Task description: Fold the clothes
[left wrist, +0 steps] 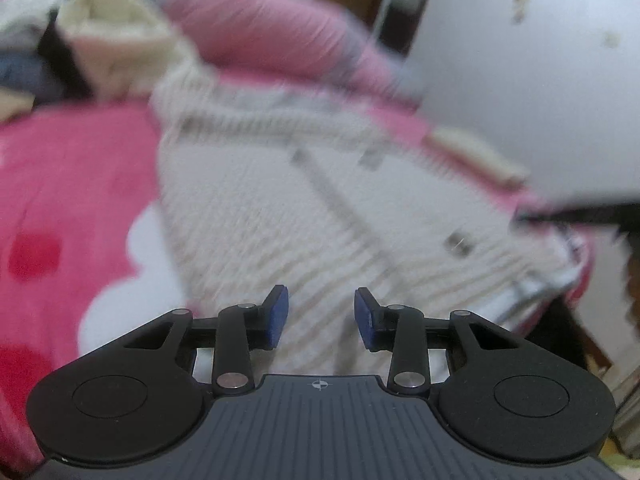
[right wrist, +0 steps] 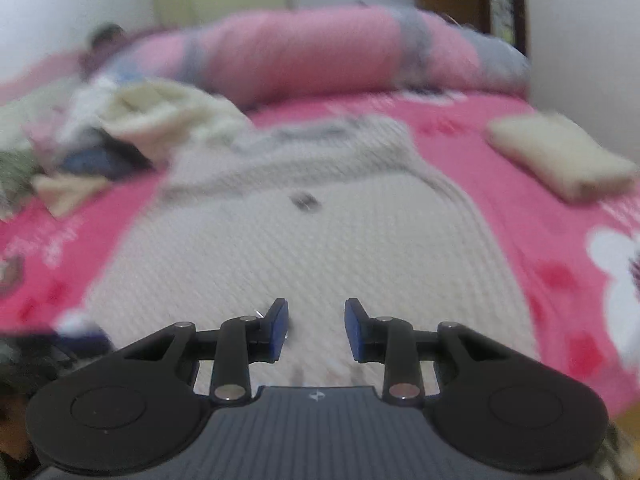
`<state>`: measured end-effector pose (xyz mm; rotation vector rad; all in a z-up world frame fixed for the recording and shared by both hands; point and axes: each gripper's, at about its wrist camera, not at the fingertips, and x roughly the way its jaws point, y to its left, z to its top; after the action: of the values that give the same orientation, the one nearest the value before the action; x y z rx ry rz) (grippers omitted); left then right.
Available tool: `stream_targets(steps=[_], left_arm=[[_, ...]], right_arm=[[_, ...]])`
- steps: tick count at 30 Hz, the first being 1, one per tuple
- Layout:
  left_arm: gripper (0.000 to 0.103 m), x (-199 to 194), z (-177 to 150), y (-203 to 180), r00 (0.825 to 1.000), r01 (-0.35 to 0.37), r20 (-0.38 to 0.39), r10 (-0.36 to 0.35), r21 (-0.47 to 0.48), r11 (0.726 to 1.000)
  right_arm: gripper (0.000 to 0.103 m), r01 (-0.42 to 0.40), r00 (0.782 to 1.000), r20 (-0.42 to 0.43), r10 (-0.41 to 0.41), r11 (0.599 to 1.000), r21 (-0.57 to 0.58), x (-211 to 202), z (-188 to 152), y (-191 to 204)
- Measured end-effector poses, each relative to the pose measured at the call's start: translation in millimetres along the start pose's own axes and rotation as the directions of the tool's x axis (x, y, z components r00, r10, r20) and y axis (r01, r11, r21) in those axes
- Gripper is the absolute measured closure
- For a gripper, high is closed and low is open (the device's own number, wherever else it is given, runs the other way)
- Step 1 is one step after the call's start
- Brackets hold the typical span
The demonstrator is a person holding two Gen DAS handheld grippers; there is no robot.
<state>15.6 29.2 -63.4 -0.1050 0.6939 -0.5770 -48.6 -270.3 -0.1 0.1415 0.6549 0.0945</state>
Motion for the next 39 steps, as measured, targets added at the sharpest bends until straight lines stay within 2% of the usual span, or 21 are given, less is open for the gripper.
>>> stream_targets(steps=[2,7,10,13,17,20,26,29,31,33,36,38,39], left_arm=[[0.067,-5.2,-4.3,-3.3,1.0,-0.004,0.003,0.004,0.013,1.0],[0.067,-14.2,-12.9,-10.3,1.0,-0.023,-0.014,0.023,0.045,0.999],[0.067,-19.1,-15.4,-10.5,0.999,-0.02,-0.026,0.021,0.048,0.999],[0.067,-22.3,-17.2,-11.5,0.999,-0.017,-0.042,0.019,0.051,0.999],[0.067,-31.7,-10.0,-13.5,0.998,-0.014,-0.068,0.017,0.043,0.999],[0.066,-37.5,1.3,-18.8,0.998,-0.007,-0.06,0.01,0.049,0.999],[0.061,-20.5,33.4,-26.5,0.997,-0.013,-0.075,0.014,0.023,1.0],[0.057,-3.9,45.5,-32.1,0.992,-0.065,-0.112,0.066,0.016,0.998],[0.056,8.3,49.0,-37.3,0.983,-0.113,-0.139,0.116,0.029,0.993],[0.05,17.0,48.8,-44.5,0.977,-0.147,-0.15,0.152,0.049,0.988],[0.041,28.7,43.9,-57.9,0.963,-0.199,-0.167,0.212,0.091,0.976],[0.032,36.0,41.0,-64.8,0.955,-0.227,-0.174,0.242,0.101,0.969],[0.029,38.4,39.5,-67.9,0.951,-0.242,-0.17,0.257,0.105,0.965]], right_arm=[[0.07,-0.078,0.997,0.02,0.078,0.997,-0.026,12.0,10.8,18.1],[0.07,-0.19,0.982,-0.007,0.19,0.973,-0.129,55.1,16.9,61.7],[0.07,-0.216,0.976,-0.068,0.208,0.966,-0.143,79.5,1.1,74.9],[0.069,-0.213,0.975,-0.099,0.201,0.968,-0.136,88.9,-26.6,70.2],[0.064,-0.22,0.975,-0.053,0.214,0.963,-0.158,62.6,-47.0,66.4],[0.062,-0.22,0.975,-0.046,0.216,0.961,-0.166,46.3,-60.9,62.6],[0.063,-0.224,0.974,-0.072,0.215,0.961,-0.164,21.8,-66.6,58.3],[0.064,-0.18,0.983,0.011,0.183,0.976,-0.122,3.9,-57.7,46.9],[0.064,-0.136,0.987,0.079,0.142,0.988,-0.075,-6.6,-48.3,32.5],[0.064,-0.077,0.991,0.105,0.08,0.997,-0.032,-7.7,-40.0,18.5],[0.063,0.055,0.994,0.096,-0.055,0.998,0.002,1.7,-32.6,0.9],[0.063,0.096,0.992,0.073,-0.098,0.995,0.036,14.0,-34.8,-13.1],[0.063,0.111,0.993,0.03,-0.113,0.992,0.062,24.4,-39.1,-20.7]])
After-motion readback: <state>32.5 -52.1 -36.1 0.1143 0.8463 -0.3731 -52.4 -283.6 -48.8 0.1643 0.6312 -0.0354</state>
